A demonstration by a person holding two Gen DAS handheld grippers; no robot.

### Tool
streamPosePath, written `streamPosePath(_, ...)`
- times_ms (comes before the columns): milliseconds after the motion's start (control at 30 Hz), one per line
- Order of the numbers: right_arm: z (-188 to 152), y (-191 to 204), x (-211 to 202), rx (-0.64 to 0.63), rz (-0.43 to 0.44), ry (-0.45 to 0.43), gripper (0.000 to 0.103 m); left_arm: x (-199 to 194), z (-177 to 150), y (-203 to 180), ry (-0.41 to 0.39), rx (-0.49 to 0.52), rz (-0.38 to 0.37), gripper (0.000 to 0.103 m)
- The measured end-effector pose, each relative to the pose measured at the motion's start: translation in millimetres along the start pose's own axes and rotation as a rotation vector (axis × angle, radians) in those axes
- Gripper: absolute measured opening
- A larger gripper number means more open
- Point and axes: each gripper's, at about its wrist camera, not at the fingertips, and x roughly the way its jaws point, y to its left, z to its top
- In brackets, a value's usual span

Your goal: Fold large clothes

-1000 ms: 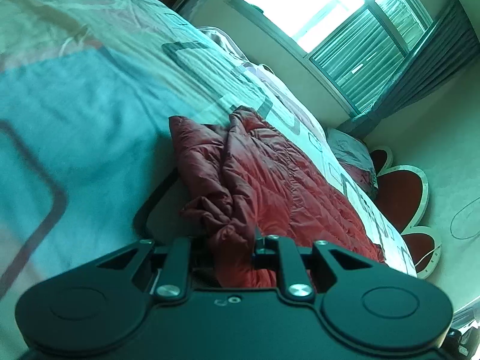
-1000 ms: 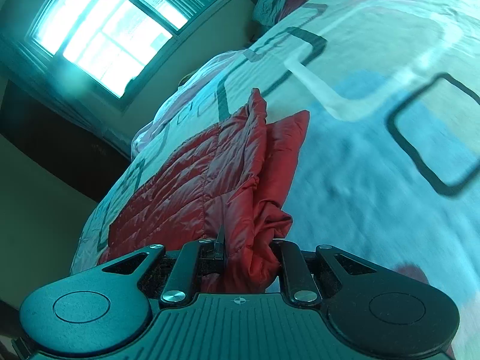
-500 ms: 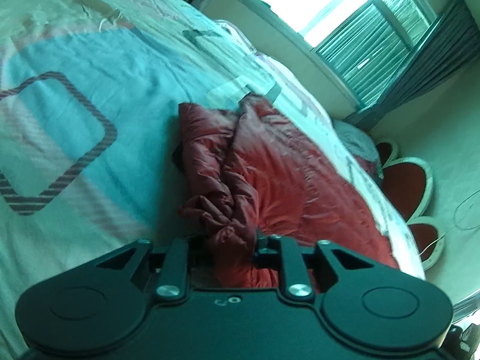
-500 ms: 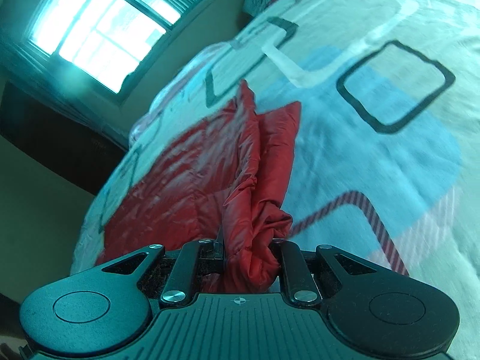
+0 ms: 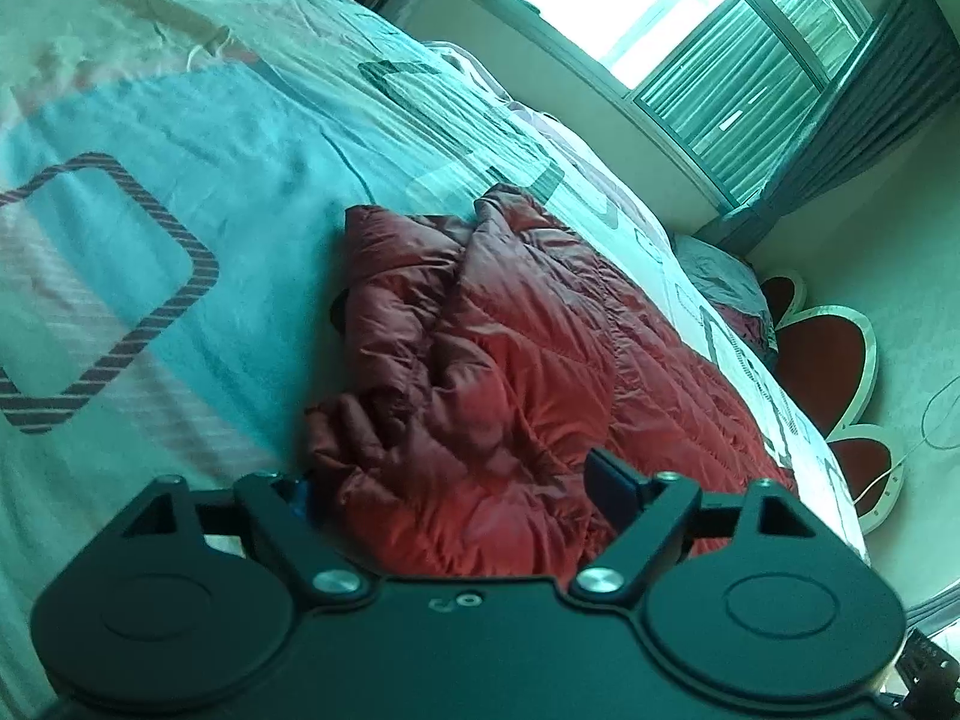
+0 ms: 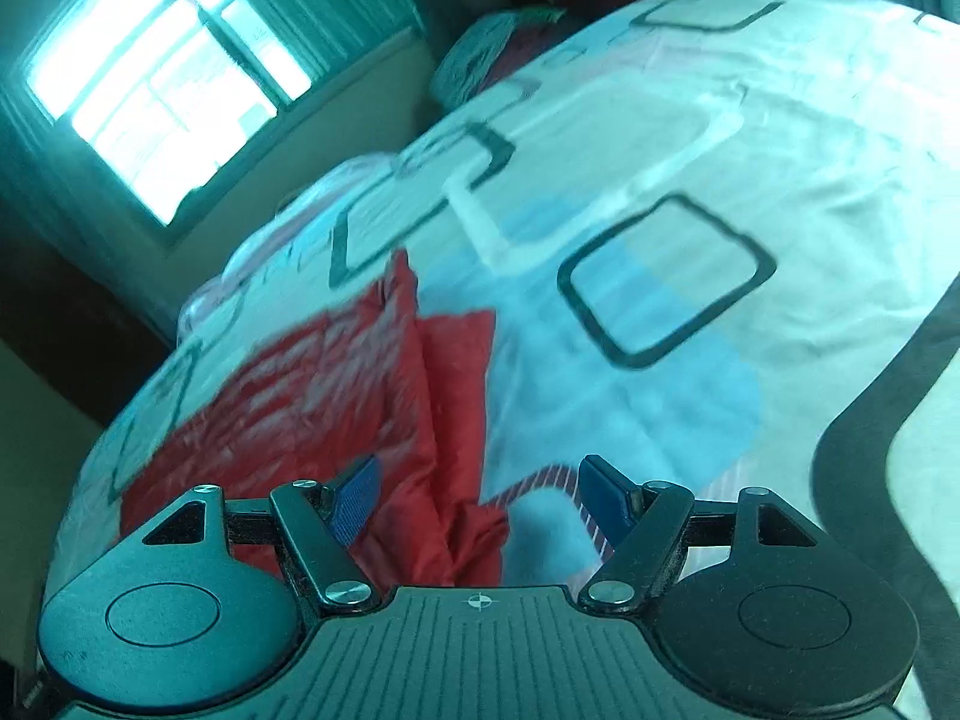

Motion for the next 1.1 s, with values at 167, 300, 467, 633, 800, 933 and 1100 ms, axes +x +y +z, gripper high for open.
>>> streamPosePath(167,-4.0,44.0,4.6,-0.080,0.051,0.024,0.009,0.7,3.0,3.7,0.025,-0.022,-0.022,0.073)
streamPosePath(300,-25.7,97.2,17.4,-0.173,0.119,0.079,0.009,0.7,4.1,4.9,0.046,-0.009,-0.013,0.053)
streamPosePath(467,-63.3,153.4,36.2,-0.320,0.189,0.147,0.009,-3.9,6.9,6.3,0.047,-0.004,-0.037,0.023)
streamPosePath(633,-84.9,189.8,49.7,-0.416,0.228,0.165,0.009,-14.5,13.4,-6.6,0.022,0.054,-0.059,0.019)
streamPosePath(800,-117.3,190.9,91.4,-0.469,0.125,0.271,0.009,-15.2,13.1,-11.0,0.023,0.086,-0.073,0.018)
streamPosePath(933,-118.8,189.1,101.6,-0.432,0.117,0.274,0.008,-9.1,9.7,0.1,0.049,0.055,-0.068,0.023)
streamPosePath(1100,-102.9,185.6,71.7,-0.398,0.137,0.218,0.008,-4.0,3.4,19.2,0.074,-0.042,-0.097,0.058)
